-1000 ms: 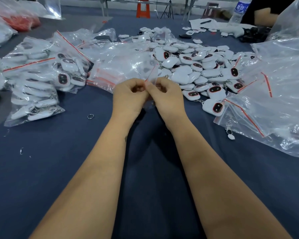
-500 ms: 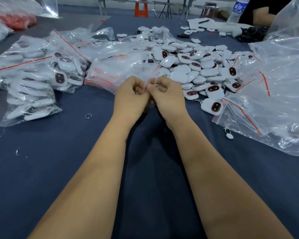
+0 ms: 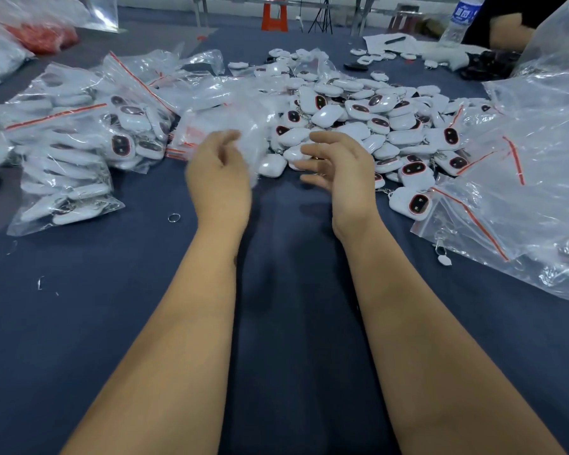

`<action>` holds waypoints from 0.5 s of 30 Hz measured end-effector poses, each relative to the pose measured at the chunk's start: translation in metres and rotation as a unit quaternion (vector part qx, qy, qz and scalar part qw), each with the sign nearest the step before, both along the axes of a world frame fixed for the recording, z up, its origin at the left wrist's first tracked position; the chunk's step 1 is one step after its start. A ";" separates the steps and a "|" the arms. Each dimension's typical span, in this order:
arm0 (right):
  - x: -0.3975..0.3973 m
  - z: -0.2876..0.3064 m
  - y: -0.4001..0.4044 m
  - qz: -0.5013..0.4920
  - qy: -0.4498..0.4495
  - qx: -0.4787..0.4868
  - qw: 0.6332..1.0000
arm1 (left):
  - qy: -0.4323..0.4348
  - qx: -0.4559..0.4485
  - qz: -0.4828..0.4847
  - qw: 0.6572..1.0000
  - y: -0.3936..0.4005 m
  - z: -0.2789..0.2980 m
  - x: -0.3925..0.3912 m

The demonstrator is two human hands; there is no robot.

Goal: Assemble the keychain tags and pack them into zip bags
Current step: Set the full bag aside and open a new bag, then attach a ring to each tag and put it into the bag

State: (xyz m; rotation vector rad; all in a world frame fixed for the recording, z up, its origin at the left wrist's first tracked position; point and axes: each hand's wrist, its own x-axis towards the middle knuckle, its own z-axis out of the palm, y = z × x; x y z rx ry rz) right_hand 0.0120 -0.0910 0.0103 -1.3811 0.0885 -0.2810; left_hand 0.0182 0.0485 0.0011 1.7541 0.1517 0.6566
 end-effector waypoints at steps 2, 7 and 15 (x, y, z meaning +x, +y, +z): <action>0.002 -0.003 -0.003 -0.081 0.021 -0.089 0.993 | -0.052 -0.068 0.112 0.990 0.011 0.005 0.001; 0.003 -0.011 -0.002 -0.136 0.005 -0.305 0.943 | -0.170 -0.045 0.170 0.969 0.016 0.007 -0.002; 0.007 -0.017 0.003 0.008 -0.054 -0.621 0.782 | 0.026 0.167 -0.081 0.982 0.000 -0.013 0.002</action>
